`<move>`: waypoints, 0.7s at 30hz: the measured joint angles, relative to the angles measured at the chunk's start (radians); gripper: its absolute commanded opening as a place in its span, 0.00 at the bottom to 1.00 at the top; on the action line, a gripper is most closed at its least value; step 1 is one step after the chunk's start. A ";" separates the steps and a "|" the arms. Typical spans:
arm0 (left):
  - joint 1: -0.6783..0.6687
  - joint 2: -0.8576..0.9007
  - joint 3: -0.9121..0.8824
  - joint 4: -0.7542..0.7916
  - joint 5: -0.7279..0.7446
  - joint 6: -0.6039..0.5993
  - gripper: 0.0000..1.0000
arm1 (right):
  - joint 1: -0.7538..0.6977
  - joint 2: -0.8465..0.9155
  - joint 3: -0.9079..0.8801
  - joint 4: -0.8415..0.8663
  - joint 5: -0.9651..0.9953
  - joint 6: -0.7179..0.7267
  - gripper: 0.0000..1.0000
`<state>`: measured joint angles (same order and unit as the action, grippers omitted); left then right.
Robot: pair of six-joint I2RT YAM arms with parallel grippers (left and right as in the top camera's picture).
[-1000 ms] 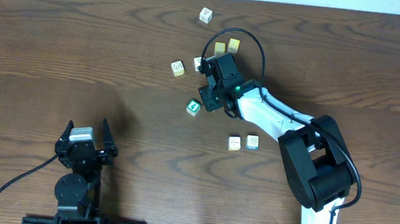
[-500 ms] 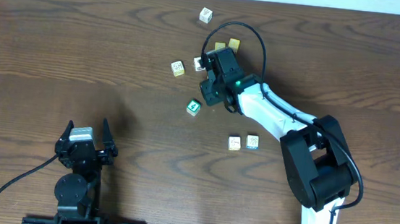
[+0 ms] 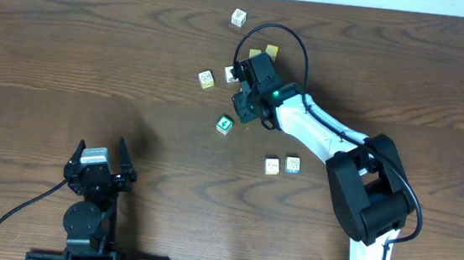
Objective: Lift 4 blocks
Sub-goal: 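Lower and close the right gripper on the green Z block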
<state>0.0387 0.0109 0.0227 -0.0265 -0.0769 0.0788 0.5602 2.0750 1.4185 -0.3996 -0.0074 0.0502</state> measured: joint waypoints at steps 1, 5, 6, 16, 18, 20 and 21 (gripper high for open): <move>0.000 0.000 0.000 0.000 0.000 0.000 0.75 | 0.000 0.000 0.000 -0.001 0.000 0.000 0.33; 0.000 0.000 0.000 0.000 0.000 0.000 0.75 | 0.001 0.000 0.000 -0.010 0.000 0.000 0.32; 0.000 0.000 0.000 0.000 0.000 0.000 0.76 | 0.001 0.000 0.000 -0.012 0.000 0.000 0.32; 0.000 0.000 0.000 0.000 0.000 0.000 0.75 | 0.001 0.000 0.000 -0.025 0.000 0.000 0.33; 0.000 0.000 0.000 0.000 0.000 0.000 0.76 | 0.001 0.000 0.000 -0.030 0.000 0.000 0.31; 0.000 0.000 0.000 0.000 0.000 0.000 0.76 | 0.001 0.000 0.000 -0.031 0.000 -0.001 0.29; 0.000 0.000 0.000 0.000 0.000 0.000 0.76 | 0.001 0.000 0.000 -0.031 0.000 -0.002 0.28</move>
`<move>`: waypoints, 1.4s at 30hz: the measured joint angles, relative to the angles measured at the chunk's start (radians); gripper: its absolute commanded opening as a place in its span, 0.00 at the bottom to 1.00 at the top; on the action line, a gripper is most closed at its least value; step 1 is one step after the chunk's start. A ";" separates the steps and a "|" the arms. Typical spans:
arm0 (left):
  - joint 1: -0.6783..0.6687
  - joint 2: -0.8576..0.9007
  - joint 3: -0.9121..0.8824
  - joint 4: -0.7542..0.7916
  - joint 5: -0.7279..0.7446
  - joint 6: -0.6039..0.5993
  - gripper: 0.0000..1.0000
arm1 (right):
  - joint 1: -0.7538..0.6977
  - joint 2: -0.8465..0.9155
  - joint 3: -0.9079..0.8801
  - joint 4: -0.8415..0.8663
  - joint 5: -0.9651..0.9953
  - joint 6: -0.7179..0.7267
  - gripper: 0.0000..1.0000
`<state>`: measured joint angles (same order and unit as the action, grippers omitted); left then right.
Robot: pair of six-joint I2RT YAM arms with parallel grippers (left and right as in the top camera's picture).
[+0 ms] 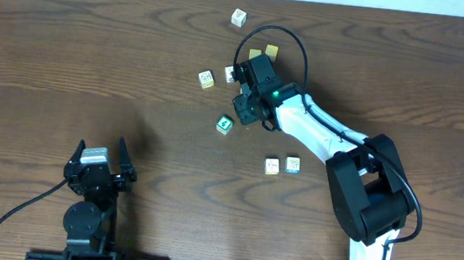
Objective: Lift 4 blocks
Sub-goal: 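Lower and close the right gripper on the green Z block, then lift the Z block and carry it toward the two placed blocks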
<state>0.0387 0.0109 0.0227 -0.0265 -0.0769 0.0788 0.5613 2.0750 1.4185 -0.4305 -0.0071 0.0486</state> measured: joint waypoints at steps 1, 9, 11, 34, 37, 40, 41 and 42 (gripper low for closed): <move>0.000 0.000 0.000 0.000 0.000 0.000 0.76 | 0.000 0.000 0.000 0.000 0.000 0.000 0.25; 0.000 0.000 0.000 0.000 0.000 0.000 0.76 | 0.000 0.000 0.003 -0.004 0.001 -0.001 0.20; 0.000 0.000 0.000 0.000 0.000 0.000 0.76 | 0.000 0.000 0.003 -0.003 0.001 -0.001 0.20; 0.000 0.000 0.000 0.000 0.000 0.000 0.76 | 0.000 -0.116 0.010 -0.098 0.052 -0.001 0.22; 0.000 0.000 0.000 0.000 0.000 0.000 0.76 | -0.002 -0.187 0.015 -0.150 0.076 0.000 0.18; 0.000 0.000 0.000 0.000 0.000 0.000 0.75 | -0.005 -0.248 0.026 -0.227 0.107 0.011 0.16; 0.000 0.000 0.000 0.000 0.000 0.000 0.75 | -0.007 -0.264 0.026 -0.253 0.119 0.015 0.17; 0.000 0.000 0.000 0.000 0.000 0.000 0.75 | -0.010 -0.279 0.027 -0.281 0.133 0.020 0.18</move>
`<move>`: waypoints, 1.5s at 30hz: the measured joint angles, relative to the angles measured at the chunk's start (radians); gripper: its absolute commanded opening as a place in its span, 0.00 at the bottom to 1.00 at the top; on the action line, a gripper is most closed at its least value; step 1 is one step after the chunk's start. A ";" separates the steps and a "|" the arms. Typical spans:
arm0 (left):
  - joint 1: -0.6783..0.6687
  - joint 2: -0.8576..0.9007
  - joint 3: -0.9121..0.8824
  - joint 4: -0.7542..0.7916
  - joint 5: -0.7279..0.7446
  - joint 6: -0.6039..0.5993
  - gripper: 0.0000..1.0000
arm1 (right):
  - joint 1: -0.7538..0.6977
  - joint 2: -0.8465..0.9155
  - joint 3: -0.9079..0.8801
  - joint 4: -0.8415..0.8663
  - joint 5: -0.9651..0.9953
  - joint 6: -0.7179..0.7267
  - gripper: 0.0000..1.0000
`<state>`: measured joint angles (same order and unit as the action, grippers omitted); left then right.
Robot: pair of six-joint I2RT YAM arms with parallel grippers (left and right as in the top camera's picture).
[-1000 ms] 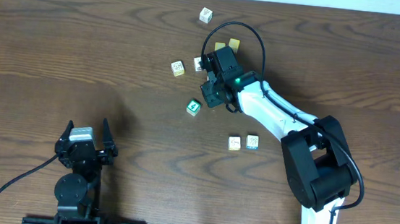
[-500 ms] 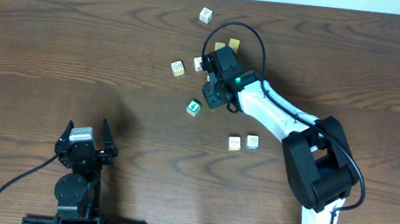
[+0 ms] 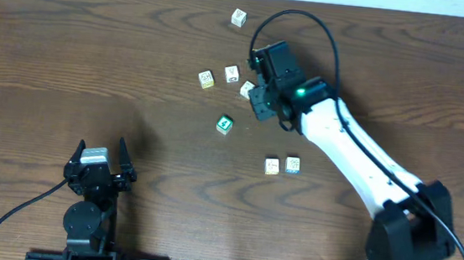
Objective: Lift 4 blocks
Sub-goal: 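Lift the Z block and carry it toward the two placed blocks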
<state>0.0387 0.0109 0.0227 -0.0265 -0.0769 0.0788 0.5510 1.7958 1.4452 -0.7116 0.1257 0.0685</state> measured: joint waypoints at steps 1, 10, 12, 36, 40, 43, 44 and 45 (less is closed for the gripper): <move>0.000 0.000 0.000 0.000 0.000 0.000 0.76 | -0.004 -0.011 0.000 -0.024 0.010 0.004 0.18; 0.000 0.000 0.000 0.000 0.000 0.000 0.76 | -0.065 -0.037 0.001 -0.211 0.069 0.072 0.10; 0.000 0.000 0.000 0.000 0.000 0.000 0.75 | -0.082 -0.037 0.000 -0.248 0.074 0.086 0.09; 0.000 0.000 0.000 0.000 0.000 0.000 0.76 | -0.097 -0.328 -0.184 -0.375 0.190 0.248 0.02; 0.000 0.000 0.000 0.000 0.000 0.000 0.75 | -0.097 -0.436 -0.336 -0.314 0.189 0.293 0.04; 0.000 0.000 0.000 0.000 0.000 0.000 0.76 | -0.096 -0.509 -0.459 -0.236 0.181 0.329 0.07; 0.000 0.000 0.000 0.000 0.000 0.000 0.76 | -0.097 -0.525 -0.486 -0.217 0.177 0.335 0.08; 0.000 0.000 0.000 0.000 0.000 0.000 0.76 | -0.097 -0.542 -0.521 -0.185 0.172 0.343 0.10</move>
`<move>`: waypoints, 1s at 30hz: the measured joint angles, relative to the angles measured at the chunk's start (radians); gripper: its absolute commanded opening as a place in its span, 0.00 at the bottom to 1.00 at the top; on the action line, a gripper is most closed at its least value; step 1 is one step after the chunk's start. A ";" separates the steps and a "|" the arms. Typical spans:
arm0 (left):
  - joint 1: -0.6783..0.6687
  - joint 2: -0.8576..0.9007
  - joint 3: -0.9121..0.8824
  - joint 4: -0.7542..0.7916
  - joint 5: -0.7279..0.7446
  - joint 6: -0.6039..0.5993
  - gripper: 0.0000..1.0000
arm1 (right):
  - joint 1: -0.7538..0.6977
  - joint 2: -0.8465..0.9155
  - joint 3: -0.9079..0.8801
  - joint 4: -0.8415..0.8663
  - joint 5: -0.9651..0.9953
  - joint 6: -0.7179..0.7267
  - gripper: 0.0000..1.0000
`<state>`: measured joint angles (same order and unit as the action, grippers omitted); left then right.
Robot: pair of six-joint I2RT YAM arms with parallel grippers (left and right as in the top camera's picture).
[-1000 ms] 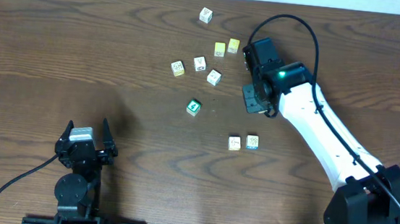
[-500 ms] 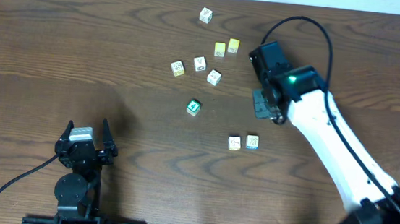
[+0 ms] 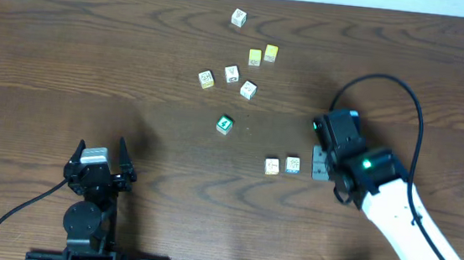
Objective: Lift 4 blocks
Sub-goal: 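Lift the Z block and carry it toward the two placed blocks, then lower the Z block beside the red-edged block with the right gripper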
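Note:
Several small blocks lie on the wooden table (image 3: 70,57). A white one (image 3: 238,17) sits at the back, with two yellow ones (image 3: 255,57) (image 3: 271,53) in front of it. Three pale ones (image 3: 206,79) (image 3: 231,73) (image 3: 248,89) form a cluster, and a green one (image 3: 225,124) lies nearer. A pale pair (image 3: 272,165) (image 3: 293,164) lies toward the front. My right gripper (image 3: 318,146) is low, just right of that pair, jaws spread and empty. My left gripper (image 3: 100,150) rests open at the front left, far from every block.
The right arm's white link (image 3: 401,216) runs from the front right corner toward the pair of blocks, and its black cable (image 3: 388,80) arches over the table behind it. The left arm's base (image 3: 85,218) stands at the front edge.
My right gripper has moved from the back cluster to the right front, beside the pale pair. The two yellow blocks it covered now show. No block has shifted.
My right gripper first hung over the middle of the back cluster, hiding one pale block, and stayed there. Later it stood further back over the yellow blocks, with that pale block back on the table. Now it is by the front pair, empty. The left arm never moved.

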<state>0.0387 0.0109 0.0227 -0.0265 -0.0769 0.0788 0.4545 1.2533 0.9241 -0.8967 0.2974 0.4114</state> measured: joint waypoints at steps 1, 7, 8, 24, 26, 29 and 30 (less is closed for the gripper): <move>0.000 0.000 0.000 0.000 0.000 0.000 0.76 | 0.000 -0.011 -0.024 0.023 -0.003 0.004 0.11; 0.000 0.000 0.000 0.000 0.000 0.000 0.76 | 0.000 -0.026 -0.143 0.140 -0.017 0.021 0.14; 0.000 0.000 0.000 0.000 0.000 0.000 0.76 | 0.000 -0.026 -0.158 0.155 -0.018 0.023 0.15; 0.000 0.000 0.000 0.000 0.000 0.000 0.75 | 0.000 0.005 -0.271 0.378 -0.024 0.026 0.25; 0.000 0.000 0.000 0.000 0.000 0.000 0.75 | 0.000 0.023 -0.271 0.406 -0.033 0.026 0.25; 0.000 0.000 0.000 0.000 0.000 0.000 0.76 | 0.000 0.060 -0.271 0.445 -0.050 0.026 0.25; 0.000 0.000 0.000 0.000 0.000 0.000 0.76 | 0.000 0.077 -0.271 0.454 -0.055 0.026 0.25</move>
<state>0.0387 0.0109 0.0227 -0.0265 -0.0769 0.0788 0.4549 1.3300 0.6529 -0.4431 0.2420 0.4374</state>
